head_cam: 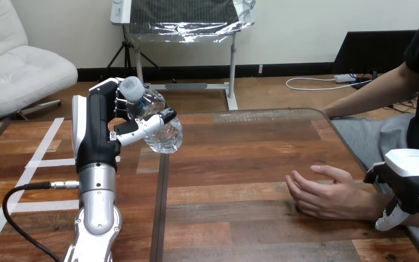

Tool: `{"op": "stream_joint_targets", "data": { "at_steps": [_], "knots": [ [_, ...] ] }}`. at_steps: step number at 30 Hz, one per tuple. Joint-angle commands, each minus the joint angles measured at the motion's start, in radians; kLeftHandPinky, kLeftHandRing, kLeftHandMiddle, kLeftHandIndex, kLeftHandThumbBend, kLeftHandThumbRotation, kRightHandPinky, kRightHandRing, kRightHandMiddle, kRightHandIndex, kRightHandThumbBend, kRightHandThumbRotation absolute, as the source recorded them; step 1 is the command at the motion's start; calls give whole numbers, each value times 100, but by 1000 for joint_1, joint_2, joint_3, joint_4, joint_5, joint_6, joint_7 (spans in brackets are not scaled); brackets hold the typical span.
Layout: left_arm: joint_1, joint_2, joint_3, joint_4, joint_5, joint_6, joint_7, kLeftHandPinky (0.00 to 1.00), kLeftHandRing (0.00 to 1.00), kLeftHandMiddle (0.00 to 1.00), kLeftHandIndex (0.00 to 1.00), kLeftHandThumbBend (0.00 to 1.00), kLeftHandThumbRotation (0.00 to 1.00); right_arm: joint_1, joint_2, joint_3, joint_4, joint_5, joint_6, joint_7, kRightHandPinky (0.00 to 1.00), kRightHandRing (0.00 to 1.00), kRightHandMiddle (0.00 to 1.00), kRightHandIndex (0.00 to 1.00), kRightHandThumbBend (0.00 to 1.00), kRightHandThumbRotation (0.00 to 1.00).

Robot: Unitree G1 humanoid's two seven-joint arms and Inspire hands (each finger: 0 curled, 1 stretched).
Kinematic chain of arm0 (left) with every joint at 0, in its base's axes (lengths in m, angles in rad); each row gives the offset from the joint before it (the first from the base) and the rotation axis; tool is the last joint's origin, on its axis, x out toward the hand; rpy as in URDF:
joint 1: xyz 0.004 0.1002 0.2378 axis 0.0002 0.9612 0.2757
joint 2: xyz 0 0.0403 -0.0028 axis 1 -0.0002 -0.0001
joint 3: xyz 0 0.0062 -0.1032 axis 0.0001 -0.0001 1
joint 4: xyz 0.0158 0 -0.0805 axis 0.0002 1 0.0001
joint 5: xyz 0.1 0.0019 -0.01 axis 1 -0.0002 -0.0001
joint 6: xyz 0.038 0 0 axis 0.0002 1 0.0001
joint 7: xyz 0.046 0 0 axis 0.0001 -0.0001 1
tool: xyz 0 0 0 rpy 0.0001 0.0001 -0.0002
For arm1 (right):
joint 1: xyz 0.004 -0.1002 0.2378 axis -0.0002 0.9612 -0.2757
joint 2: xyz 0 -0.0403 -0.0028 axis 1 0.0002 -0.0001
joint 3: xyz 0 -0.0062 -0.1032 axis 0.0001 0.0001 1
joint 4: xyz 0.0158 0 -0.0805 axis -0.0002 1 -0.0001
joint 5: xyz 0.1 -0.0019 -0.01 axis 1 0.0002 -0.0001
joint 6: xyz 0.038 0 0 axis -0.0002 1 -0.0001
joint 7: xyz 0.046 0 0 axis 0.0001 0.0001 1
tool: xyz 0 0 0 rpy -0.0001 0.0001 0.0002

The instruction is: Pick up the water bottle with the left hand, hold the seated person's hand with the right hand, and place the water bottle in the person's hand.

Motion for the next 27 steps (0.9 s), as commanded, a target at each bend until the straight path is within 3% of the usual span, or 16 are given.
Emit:
{"op": "stream_joint_targets", "data": {
  "at_steps": [1, 10, 27],
  "knots": [
    [-47, 11, 14, -81, 0, -39, 2, 41, 43, 46, 46, 73, 0, -83, -44, -16, -17, 13, 5, -1, 71, 81, 84, 81, 67, 0],
    [-41, 8, 13, -103, 2, -19, 2, 42, 44, 46, 46, 74, 0, -84, -54, -14, 4, 20, -1, -11, 70, 80, 83, 79, 68, 0],
    [-39, 8, 15, -95, -5, -47, 0, 39, 43, 46, 46, 72, 0, -79, -58, -3, 4, 26, 3, -24, 68, 79, 82, 79, 64, 0]
  ]
}}
